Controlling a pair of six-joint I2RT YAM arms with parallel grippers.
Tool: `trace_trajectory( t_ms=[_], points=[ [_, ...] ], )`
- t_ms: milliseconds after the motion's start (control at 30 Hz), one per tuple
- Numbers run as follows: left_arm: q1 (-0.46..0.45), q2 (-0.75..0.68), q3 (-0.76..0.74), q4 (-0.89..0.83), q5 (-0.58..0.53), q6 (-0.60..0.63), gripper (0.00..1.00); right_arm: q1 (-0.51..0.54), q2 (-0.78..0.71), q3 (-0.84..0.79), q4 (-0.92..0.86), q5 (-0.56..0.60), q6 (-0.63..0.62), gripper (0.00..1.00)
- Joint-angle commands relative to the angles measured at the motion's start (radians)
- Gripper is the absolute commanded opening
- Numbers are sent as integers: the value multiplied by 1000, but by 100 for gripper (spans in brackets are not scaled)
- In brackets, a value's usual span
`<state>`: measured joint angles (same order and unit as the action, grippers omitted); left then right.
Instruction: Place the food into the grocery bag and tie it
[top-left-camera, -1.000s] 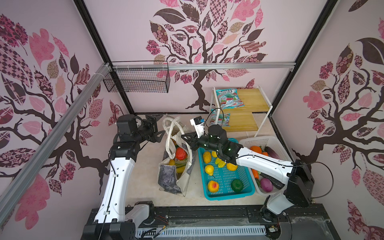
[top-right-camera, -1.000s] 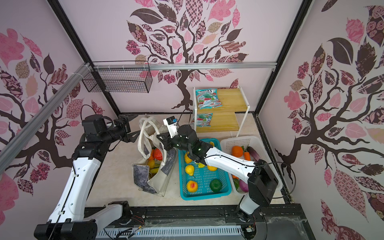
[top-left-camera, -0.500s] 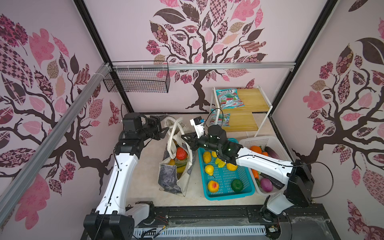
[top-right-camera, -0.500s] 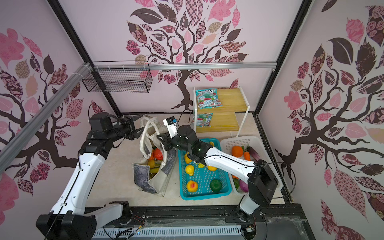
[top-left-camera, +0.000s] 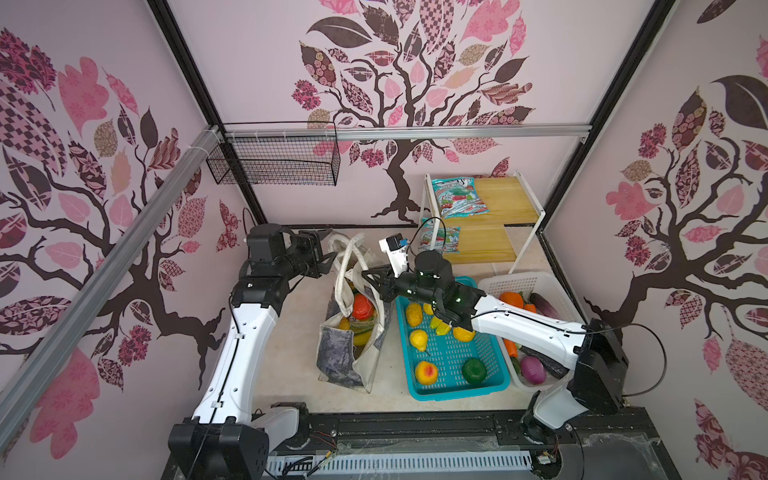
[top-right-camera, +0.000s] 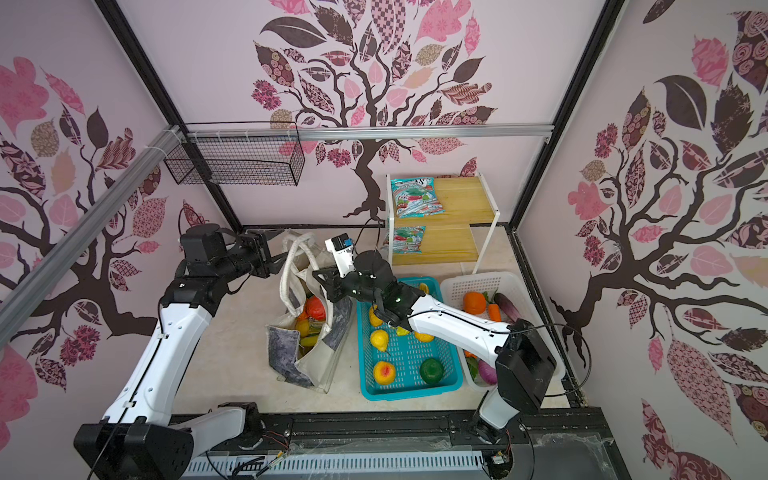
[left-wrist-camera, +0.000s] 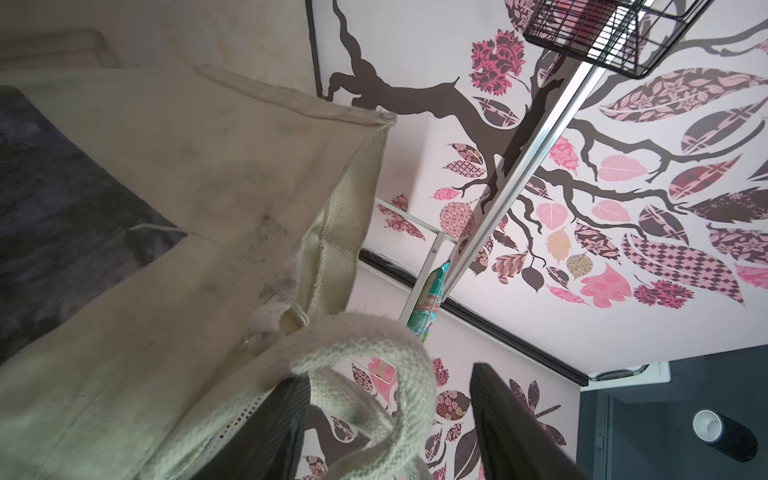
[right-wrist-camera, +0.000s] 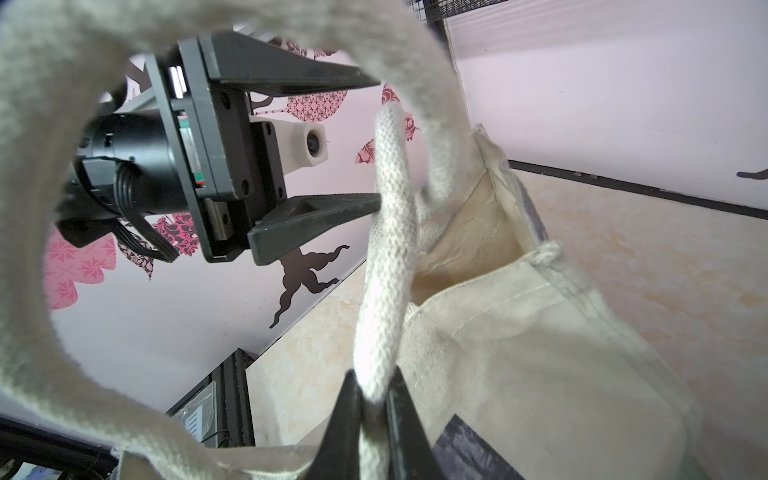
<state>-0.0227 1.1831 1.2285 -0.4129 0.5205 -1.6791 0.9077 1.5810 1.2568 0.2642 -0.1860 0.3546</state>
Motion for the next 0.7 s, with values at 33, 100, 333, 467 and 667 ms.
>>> trace_trajectory(
  t_ms=[33,100,333,467,667],
  points=[
    [-5,8,2,73,-9,-6,63,11,2,51,-13,-14,-16,0],
    [-12,24,3,87,3,0,63,15,5,56,-14,-30,-21,0],
    [-31,22,0,85,-8,-2,51,21,16,69,-21,-28,-26,0],
    [-36,56,13,72,18,13,45,33,14,79,-24,-30,-37,0],
    [-38,32,24,72,1,57,15,36,8,68,-38,-14,-46,0]
  ],
)
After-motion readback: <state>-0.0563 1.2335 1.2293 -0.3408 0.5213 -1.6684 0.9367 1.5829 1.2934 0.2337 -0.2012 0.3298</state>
